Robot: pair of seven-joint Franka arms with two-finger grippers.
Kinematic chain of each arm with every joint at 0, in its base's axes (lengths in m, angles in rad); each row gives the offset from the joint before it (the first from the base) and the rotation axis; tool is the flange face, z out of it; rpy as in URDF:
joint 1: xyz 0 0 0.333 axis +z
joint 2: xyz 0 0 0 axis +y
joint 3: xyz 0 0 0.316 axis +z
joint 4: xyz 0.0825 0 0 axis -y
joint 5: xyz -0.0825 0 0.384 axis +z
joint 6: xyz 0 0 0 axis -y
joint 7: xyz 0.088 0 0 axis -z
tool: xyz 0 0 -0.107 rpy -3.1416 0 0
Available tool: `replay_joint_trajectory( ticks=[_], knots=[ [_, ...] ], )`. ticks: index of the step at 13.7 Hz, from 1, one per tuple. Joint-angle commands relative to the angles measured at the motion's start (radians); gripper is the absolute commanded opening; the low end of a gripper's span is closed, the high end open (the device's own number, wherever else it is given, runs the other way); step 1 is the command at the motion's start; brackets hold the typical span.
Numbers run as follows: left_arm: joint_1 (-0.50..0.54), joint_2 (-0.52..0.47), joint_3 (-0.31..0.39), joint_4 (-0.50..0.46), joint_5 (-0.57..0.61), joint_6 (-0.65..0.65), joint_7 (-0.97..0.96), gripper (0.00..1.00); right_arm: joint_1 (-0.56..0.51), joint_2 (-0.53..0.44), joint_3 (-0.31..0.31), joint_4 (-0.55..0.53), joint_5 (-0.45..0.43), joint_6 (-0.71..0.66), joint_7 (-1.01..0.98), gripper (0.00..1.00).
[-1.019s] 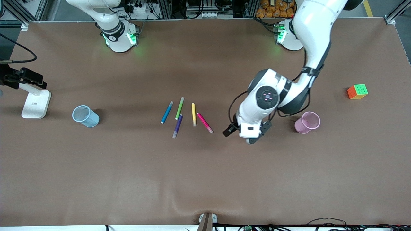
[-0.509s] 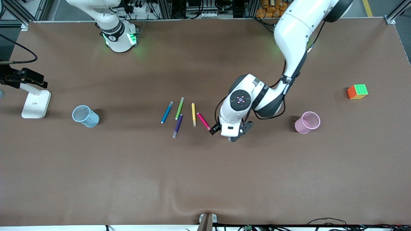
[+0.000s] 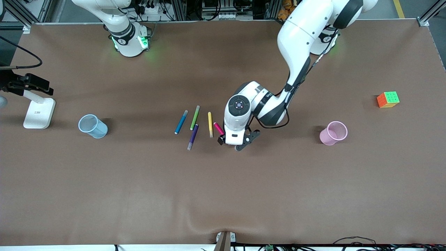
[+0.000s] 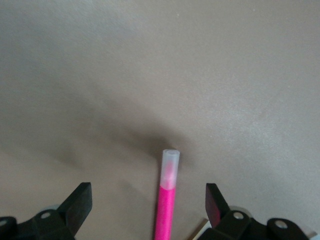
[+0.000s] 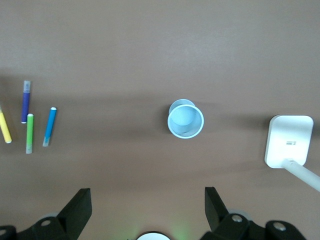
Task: Place pink and blue markers in matching cups
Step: 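Lower and close the left gripper on the pink marker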
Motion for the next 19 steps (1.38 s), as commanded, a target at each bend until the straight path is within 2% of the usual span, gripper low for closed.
replay_joint_trajectory(
  ticks=[1, 7, 8, 11, 12, 15, 19],
  knots=[
    [-0.048, 0.038, 0.039, 0.043, 0.020, 0.034, -0.053, 1.00, -0.007, 0.005, 0.005, 0.015, 0.034, -0.023, 0.038, 1.00],
    [-0.111, 0.078, 0.085, 0.055, 0.021, 0.071, -0.100, 1.00, 0.007, 0.004, 0.008, 0.016, 0.037, -0.028, 0.071, 1.00],
    [-0.126, 0.081, 0.105, 0.057, 0.020, 0.080, -0.109, 0.94, 0.010, 0.004, 0.009, 0.016, 0.037, -0.028, 0.096, 1.00],
    [-0.137, 0.083, 0.118, 0.057, 0.018, 0.083, -0.111, 0.62, 0.027, 0.004, 0.008, 0.016, 0.071, -0.051, 0.170, 1.00],
    [-0.137, 0.084, 0.118, 0.063, 0.020, 0.083, -0.109, 0.55, 0.029, 0.004, 0.009, 0.016, 0.072, -0.055, 0.175, 1.00],
    [-0.137, 0.089, 0.119, 0.069, 0.021, 0.083, -0.099, 0.41, 0.046, 0.004, 0.009, 0.016, 0.072, -0.057, 0.180, 1.00],
    [-0.137, 0.090, 0.124, 0.067, 0.023, 0.083, -0.089, 0.21, 0.079, 0.002, 0.009, 0.018, 0.098, -0.055, 0.282, 1.00]
  ],
)
